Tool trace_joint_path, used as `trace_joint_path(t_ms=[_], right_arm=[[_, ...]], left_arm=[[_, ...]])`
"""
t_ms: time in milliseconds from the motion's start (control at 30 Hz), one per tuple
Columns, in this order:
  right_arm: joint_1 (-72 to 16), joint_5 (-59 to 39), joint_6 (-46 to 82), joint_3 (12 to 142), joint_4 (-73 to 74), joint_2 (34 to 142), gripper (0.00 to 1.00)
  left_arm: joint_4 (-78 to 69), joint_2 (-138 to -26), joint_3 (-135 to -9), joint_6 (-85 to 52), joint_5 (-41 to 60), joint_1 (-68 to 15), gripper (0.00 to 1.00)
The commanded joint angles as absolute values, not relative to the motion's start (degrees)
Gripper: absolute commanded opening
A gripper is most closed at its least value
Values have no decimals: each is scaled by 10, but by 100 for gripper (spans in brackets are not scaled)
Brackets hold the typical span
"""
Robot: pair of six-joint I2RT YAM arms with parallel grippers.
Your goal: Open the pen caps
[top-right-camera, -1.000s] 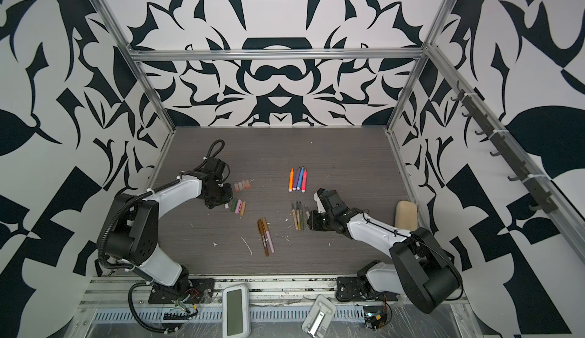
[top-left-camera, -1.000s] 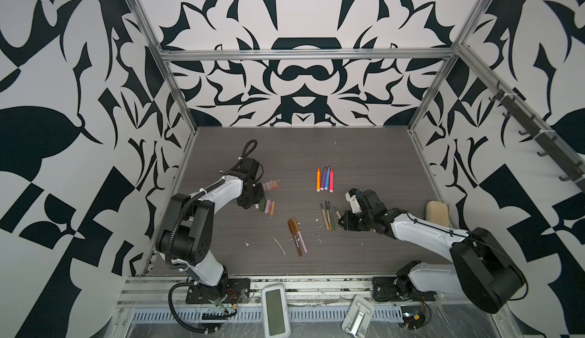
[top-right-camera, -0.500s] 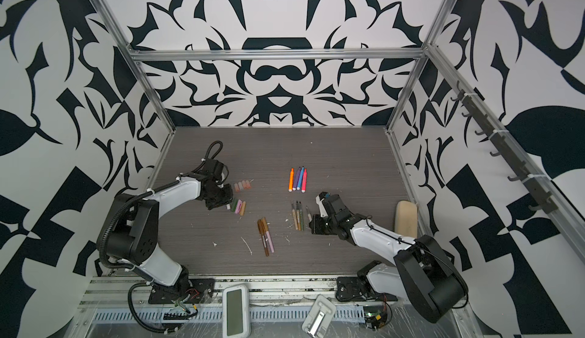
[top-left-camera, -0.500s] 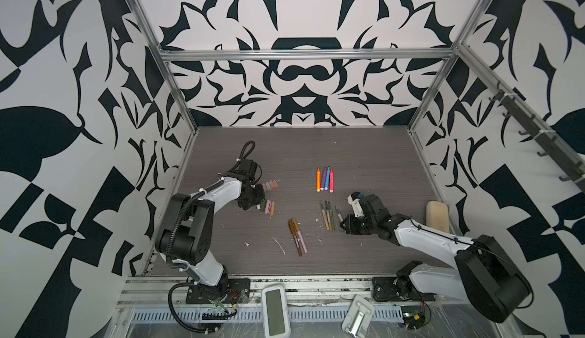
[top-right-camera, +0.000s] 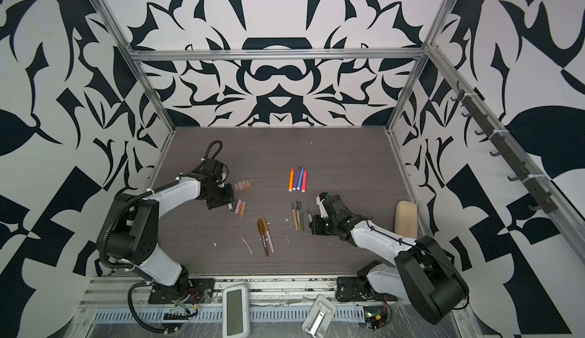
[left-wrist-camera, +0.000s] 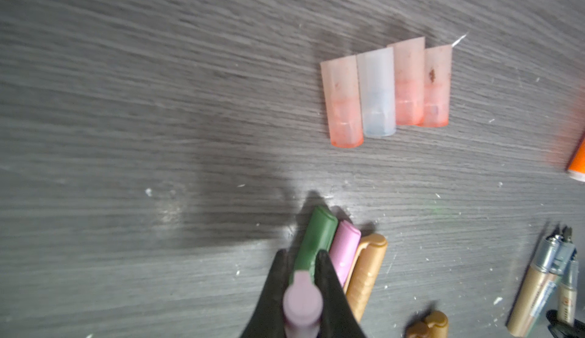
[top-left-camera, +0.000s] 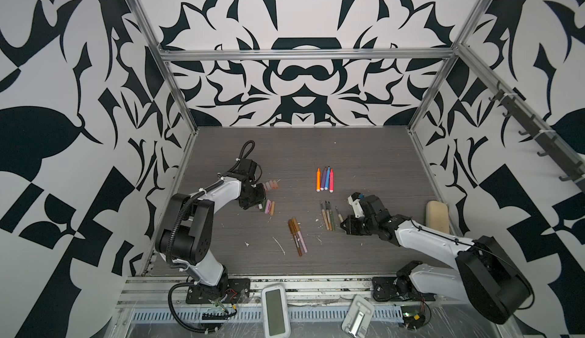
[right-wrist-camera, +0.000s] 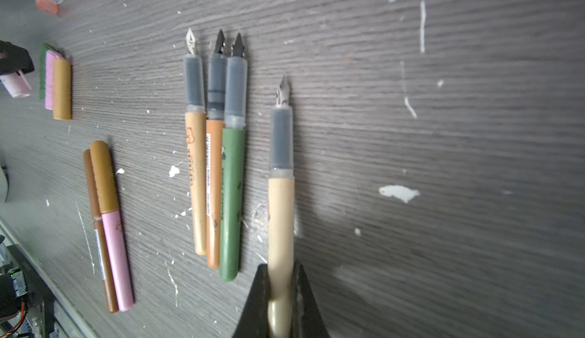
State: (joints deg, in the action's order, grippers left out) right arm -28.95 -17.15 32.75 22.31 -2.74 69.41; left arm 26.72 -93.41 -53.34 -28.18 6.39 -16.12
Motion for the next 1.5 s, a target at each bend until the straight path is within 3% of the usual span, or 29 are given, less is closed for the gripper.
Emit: trace_joint_path(t_ms=[0,167,300,467,700,933,1000,1233,1467], right_arm=[[-288,-169,328,221,-31,693,0],[-288,-170,328,221,-31,693,0],[-288,-171,329,224,-30,701,0],[-288,-198,332,221,-15,716,3],[-288,-238,348,208,37,736,7],[-289,-274,356,214,67,744,37],[-289,-265,355,214,59,730,41],[-288,-254,348,221,29,714,41],[-288,-252,349,217,30,713,41]], left_arm=[[265,-938,-525,-276,75,-159,15],[268,-932,-528,-278,84,-159,25],[276,-908,-530,-281,86,-159,51],[289,-872,-533,-286,76,-159,64],[303,-846,-546,-286,72,-159,66],[302,-870,-534,-295,40,-140,64],[278,-871,-520,-302,70,-124,63],[214,-882,-498,-309,160,-97,53],[216,-917,-507,-308,180,-96,56]])
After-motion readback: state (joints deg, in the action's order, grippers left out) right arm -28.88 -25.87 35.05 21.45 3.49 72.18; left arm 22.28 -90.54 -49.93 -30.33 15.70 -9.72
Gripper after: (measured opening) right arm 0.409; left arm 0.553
